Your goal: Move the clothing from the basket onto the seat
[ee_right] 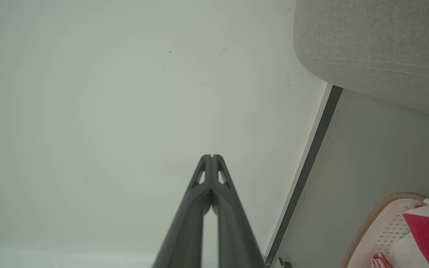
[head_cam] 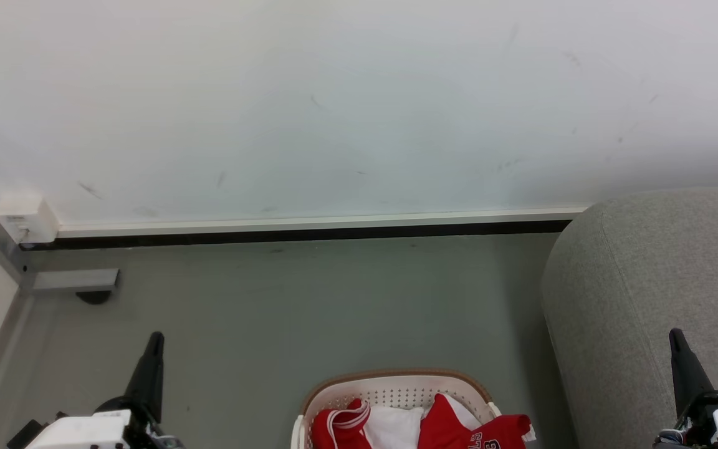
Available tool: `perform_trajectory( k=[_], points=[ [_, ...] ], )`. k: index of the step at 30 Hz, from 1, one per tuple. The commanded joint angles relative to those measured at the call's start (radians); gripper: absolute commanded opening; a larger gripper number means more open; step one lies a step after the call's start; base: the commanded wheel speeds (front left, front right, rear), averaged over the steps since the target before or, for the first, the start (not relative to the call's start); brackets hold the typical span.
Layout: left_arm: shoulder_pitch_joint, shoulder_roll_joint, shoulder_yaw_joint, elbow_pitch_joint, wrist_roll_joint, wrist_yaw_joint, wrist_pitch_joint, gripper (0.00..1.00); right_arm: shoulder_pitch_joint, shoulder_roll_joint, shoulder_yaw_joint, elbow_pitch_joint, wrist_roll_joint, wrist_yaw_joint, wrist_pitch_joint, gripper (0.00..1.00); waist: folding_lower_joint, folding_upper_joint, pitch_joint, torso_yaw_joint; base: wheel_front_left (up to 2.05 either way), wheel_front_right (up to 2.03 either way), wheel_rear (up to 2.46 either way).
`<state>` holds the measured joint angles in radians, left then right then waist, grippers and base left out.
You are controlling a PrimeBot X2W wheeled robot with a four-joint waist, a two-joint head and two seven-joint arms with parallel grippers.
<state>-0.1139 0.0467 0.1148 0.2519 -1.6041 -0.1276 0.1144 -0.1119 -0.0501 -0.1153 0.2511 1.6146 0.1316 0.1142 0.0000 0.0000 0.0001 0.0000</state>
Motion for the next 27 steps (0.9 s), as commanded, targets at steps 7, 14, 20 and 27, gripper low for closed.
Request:
perform_trajectory(
  k=[7,14,20,27],
  points=[
    [-0.008,0.007,0.002,0.001,-0.014,-0.006,0.004,0.00,-0.010,0.000,-0.004,0.001,-0.007,-0.002,0.004,0.00,0.0000,0.0000,0.000,0.000,0.00,0.00,0.00],
    [-0.008,0.007,0.002,0.001,-0.014,-0.006,0.004,0.00,-0.010,0.000,-0.004,0.001,-0.007,-0.002,0.004,0.00,0.0000,0.0000,0.000,0.000,0.00,0.00,0.00],
    [-0.008,0.007,0.002,0.001,-0.014,-0.006,0.004,0.00,-0.010,0.000,-0.004,0.001,-0.007,-0.002,0.004,0.00,0.0000,0.0000,0.000,0.000,0.00,0.00,0.00],
    [-0.008,0.007,0.002,0.001,-0.014,-0.006,0.004,0.00,-0.010,0.000,-0.004,0.001,-0.007,-0.002,0.004,0.00,0.0000,0.0000,0.000,0.000,0.00,0.00,0.00]
  ],
)
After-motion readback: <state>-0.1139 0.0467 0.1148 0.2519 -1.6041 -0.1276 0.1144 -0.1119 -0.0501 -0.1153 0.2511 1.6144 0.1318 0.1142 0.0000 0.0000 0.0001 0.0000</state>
